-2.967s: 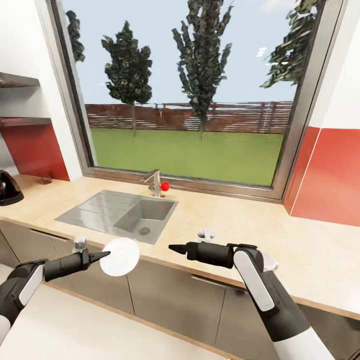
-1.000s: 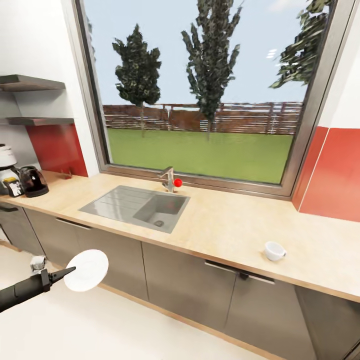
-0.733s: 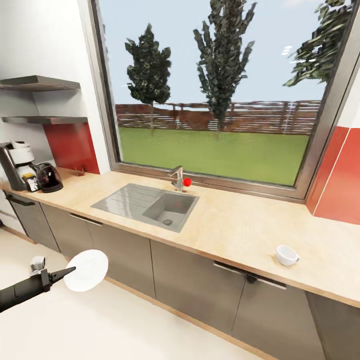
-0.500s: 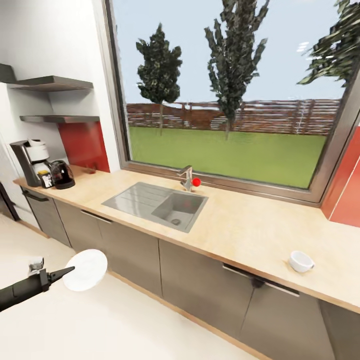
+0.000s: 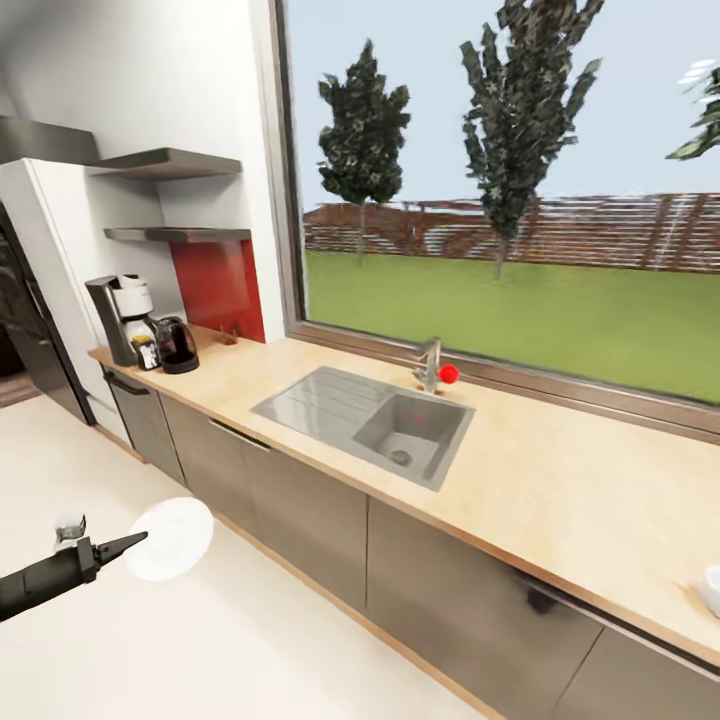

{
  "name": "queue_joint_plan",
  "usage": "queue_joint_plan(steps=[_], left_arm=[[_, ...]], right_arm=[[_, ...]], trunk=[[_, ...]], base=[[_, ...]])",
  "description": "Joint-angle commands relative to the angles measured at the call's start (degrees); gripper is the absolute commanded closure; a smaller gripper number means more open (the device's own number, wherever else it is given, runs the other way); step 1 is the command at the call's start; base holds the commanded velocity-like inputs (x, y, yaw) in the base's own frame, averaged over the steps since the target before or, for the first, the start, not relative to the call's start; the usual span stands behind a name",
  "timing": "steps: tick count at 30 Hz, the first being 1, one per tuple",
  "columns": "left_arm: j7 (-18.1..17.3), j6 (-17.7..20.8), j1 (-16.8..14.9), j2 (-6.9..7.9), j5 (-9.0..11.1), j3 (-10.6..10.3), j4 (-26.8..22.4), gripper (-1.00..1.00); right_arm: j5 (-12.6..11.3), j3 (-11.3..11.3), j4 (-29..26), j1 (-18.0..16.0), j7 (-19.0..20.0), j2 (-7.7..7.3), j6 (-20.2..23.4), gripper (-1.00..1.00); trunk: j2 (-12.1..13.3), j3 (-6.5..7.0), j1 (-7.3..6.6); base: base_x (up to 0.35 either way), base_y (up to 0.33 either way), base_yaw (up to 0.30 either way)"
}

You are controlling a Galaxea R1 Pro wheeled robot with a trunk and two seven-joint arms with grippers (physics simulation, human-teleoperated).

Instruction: Set up a coffee station on the kitchen countertop: keep the coffee maker on the countertop, move the bottle of coffee from the kitchen shelf to the counter next to the coffee maker, place a paper coffee filter on top of the coffee maker, put the saucer next to the coffee maker with the coffee cup on the saucer, and place the electric kettle next to the coffee maker.

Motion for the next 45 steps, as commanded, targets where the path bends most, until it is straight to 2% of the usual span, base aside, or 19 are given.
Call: queue_joint_plan(steps=[1, 10, 28, 31, 32, 34, 35, 36, 37, 38, 39, 40, 41, 42, 43, 45], left_arm=[[0.0, 0.4, -0.1, 0.0, 0.1, 0.0, 0.0, 1.0], [0.0, 0.5, -0.1, 0.0, 0.1, 0.0, 0.0, 1.0], [0.0, 0.5, -0.1, 0.0, 0.2, 0.0, 0.0, 1.0], [0.0, 0.5, -0.1, 0.0, 0.2, 0.0, 0.0, 1.0], [0.0, 0.5, -0.1, 0.03, 0.2, 0.0, 0.0, 1.0], [0.0, 0.5, -0.1, 0.07, 0.2, 0.0, 0.0, 1.0], [-0.3, 0.5, -0.1, 0.08, 0.2, 0.0, 0.0, 1.0], [-0.9, 0.5, -0.1, 0.09, 0.2, 0.0, 0.0, 1.0], [-1.5, 0.5, -0.1, 0.09, 0.1, 0.0, 0.0, 1.0], [-2.0, 0.5, -0.1, 0.09, 0.1, 0.0, 0.0, 1.0], [-2.1, 0.5, -0.1, 0.09, 0.1, 0.0, 0.0, 1.0], [-2.2, 0.5, -0.1, 0.09, 0.1, 0.0, 0.0, 1.0], [-2.3, 0.5, -0.1, 0.09, 0.1, 0.0, 0.0, 1.0], [-2.3, 0.5, 0.0, 0.09, 0.0, 0.0, 0.0, 1.0], [-2.4, 0.5, 0.0, 0.09, 0.0, 0.0, 0.0, 1.0], [-2.4, 0.5, 0.0, 0.09, 0.0, 0.0, 0.0, 1.0]], right_arm=[[-0.6, 0.4, -0.1, 0.0, 0.0, -0.01, 0.0, -1.0], [-0.7, 0.4, -0.1, 0.0, -0.3, 0.07, -0.3, -1.0], [-1.0, 0.2, -0.4, 0.0, -0.2, 0.46, -0.4, -1.0], [0.0, -0.2, -0.5, 0.0, -0.3, 0.57, -0.4, -1.0], [2.8, -2.7, -0.6, 0.0, -0.2, 0.63, -0.4, -1.0], [12.4, -10.9, -0.5, 0.0, -0.2, 0.96, -0.4, -1.0], [21.7, -18.4, -0.5, 0.0, -0.2, 1.35, -0.5, -1.0], [32.8, -26.7, -0.5, 0.0, -0.2, 1.65, -0.5, -1.0], [44.8, -33.8, -0.6, 0.0, -0.2, 1.85, -0.4, -1.0], [56.3, -38.8, -0.6, 0.0, -0.3, 2.08, -0.4, -1.0], [62.7, -40.8, -0.6, 0.0, -0.3, 2.32, -0.4, -1.0], [67.7, -42.0, -0.5, 0.0, -0.2, 2.51, -0.4, -1.0], [71.4, -42.8, -0.5, 0.0, -0.2, 2.61, -0.5, -1.0], [73.9, -43.3, -0.5, 0.0, -0.2, 2.61, -0.5, -1.0], [76.1, -43.8, -0.6, 0.0, -0.3, 2.44, -0.5, -1.0], [77.5, -44.1, -0.8, 0.0, -0.3, 2.36, -0.5, -1.0]], trunk=[[-0.1, -0.14, 0.06], [-0.1, -0.15, 0.06], [-0.1, -0.15, 0.06], [-0.1, -0.15, 0.06], [-0.1, -0.15, 0.06], [-0.1, -0.15, 0.06], [-0.1, -0.15, 0.06], [-0.1, -0.15, 0.06], [-0.1, -0.15, 0.06], [-0.1, -0.15, 0.06], [-0.1, -0.15, 0.06], [-0.1, -0.15, 0.06], [-0.1, -0.15, 0.06], [-0.1, -0.15, 0.06], [-0.1, -0.15, 0.06], [-0.1, -0.15, 0.06]], base=[[0.272, 0.189, 0.049], [0.216, 0.225, 0.006], [0.028, 0.303, 0.0], [0.079, 0.304, 0.0], [0.08, 0.304, 0.0], [0.08, 0.304, 0.0], [0.08, 0.304, 0.0], [0.08, 0.304, 0.0], [0.08, 0.304, 0.0], [0.081, 0.304, 0.0], [0.081, 0.304, 0.0], [0.081, 0.304, 0.0], [0.081, 0.304, 0.0], [0.081, 0.304, 0.0], [0.081, 0.304, 0.0], [0.081, 0.304, 0.0]])
